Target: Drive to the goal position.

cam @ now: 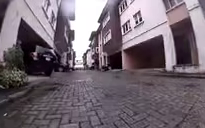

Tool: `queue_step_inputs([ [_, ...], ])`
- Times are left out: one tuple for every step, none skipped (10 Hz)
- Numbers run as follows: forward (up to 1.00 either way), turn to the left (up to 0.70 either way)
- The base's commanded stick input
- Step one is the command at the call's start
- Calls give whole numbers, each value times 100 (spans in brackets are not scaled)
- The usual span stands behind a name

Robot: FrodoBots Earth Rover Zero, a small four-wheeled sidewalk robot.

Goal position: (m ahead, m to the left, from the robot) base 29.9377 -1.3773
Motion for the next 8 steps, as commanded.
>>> queue_step_inputs([
  [70, 35],
  [70, 35],
  [70, 0],
  [70, 0],
  [70, 0],
  [70, 0],
  [70, 0],
  [70, 0],
])
